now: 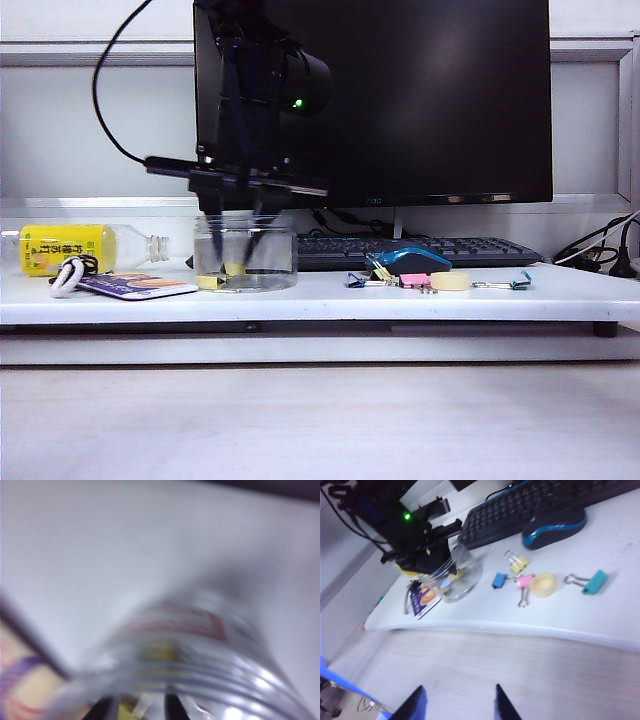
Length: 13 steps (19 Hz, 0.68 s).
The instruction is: Take the clips out of the round transparent plastic box and place them on the table.
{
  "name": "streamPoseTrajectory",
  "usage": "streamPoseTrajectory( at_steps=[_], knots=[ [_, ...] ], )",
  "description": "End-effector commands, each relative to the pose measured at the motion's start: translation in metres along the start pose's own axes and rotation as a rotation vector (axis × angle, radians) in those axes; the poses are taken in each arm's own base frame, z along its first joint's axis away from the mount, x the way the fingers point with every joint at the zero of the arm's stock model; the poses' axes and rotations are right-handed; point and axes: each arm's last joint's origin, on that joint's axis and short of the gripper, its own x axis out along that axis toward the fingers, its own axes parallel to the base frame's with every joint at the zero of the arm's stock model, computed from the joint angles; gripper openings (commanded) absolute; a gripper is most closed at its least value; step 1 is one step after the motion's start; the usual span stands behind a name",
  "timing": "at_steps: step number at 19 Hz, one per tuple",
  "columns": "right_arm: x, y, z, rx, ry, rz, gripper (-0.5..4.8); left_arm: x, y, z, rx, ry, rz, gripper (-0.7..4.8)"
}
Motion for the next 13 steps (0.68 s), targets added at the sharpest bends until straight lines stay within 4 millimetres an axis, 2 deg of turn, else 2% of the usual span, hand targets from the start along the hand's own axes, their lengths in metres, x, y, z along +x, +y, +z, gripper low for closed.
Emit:
streamPoseTrajectory(
  at_steps=[1, 2, 4, 8, 13],
  knots=[
    [0.0, 0.002, 0.002, -0.017, -0.015, 0.008, 1.76, -0.004, 0.002, 0.001, -0.018, -0.046, 0.034, 1.31],
    [0.0, 0.002, 0.002, -0.017, -0.016, 0.007, 1.76, -0.004, 0.002, 0.001, -0.037, -0.044, 0.034, 1.46],
    [0.0, 0.002, 0.003, -0.021, -0.021, 0.009, 1.76, -0.004, 0.002, 0.001, -0.04, -0.046, 0.031, 2.47],
    [0.0, 0.002, 0.003, -0.021, -0.021, 0.009, 1.76, -0.004, 0.001, 0.001, -0.085, -0.047, 0.026, 2.48],
    [0.0, 0.002, 0.003, -0.021, -0.021, 0.009, 1.76, 0.011, -0.005, 0.0, -0.077, -0.002, 0.024, 2.47]
  ],
)
